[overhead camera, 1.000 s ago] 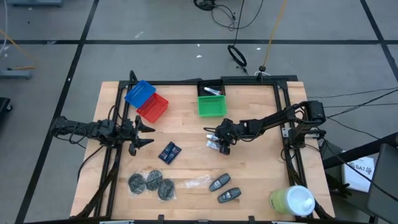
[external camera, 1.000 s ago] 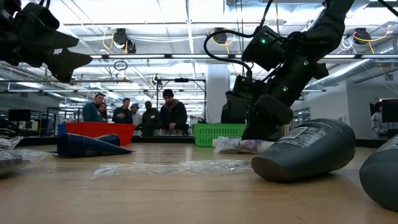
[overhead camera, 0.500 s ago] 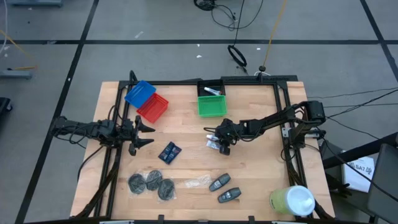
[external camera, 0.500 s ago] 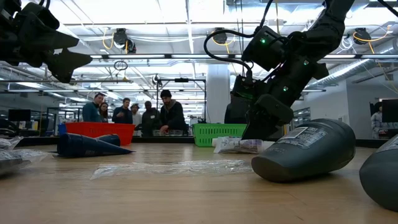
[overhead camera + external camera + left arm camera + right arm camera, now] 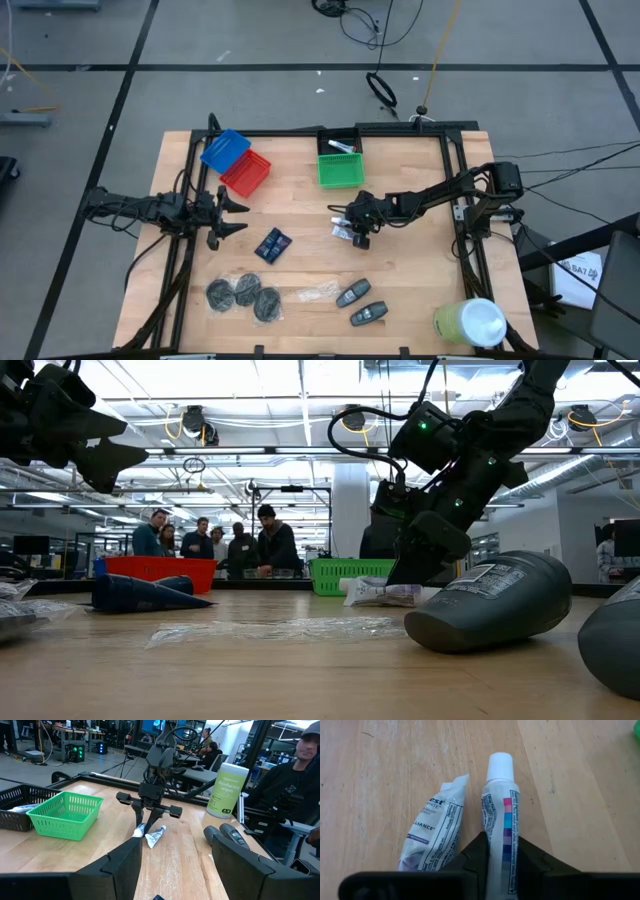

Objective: Pick & Place Travel size toiletries
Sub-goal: Put the top white toothpaste into the black bin

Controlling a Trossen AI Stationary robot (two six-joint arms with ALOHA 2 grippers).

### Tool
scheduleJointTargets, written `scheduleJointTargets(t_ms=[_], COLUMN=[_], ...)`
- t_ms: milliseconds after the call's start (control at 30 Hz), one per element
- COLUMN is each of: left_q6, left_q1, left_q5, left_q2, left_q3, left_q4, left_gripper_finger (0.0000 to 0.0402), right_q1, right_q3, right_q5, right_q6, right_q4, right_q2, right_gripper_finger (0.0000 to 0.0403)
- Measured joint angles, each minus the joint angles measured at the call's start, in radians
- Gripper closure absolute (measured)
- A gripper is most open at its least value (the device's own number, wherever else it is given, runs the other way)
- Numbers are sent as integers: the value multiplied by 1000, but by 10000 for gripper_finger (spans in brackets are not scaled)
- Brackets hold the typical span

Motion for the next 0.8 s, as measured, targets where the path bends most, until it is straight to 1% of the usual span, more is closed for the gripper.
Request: scheduleJointTargets(t_ms=[800], left_q6=[0], left_q1=[0], left_q5=[0], left_q2=[0], left_q3=[0], left_q4=[0], left_gripper_finger=[165], right_q1=[0], right_q3=[0], right_q5=[0], right_q6=[-1], right_q4=[3], right_q2=[-3], right_gripper_finger=[349])
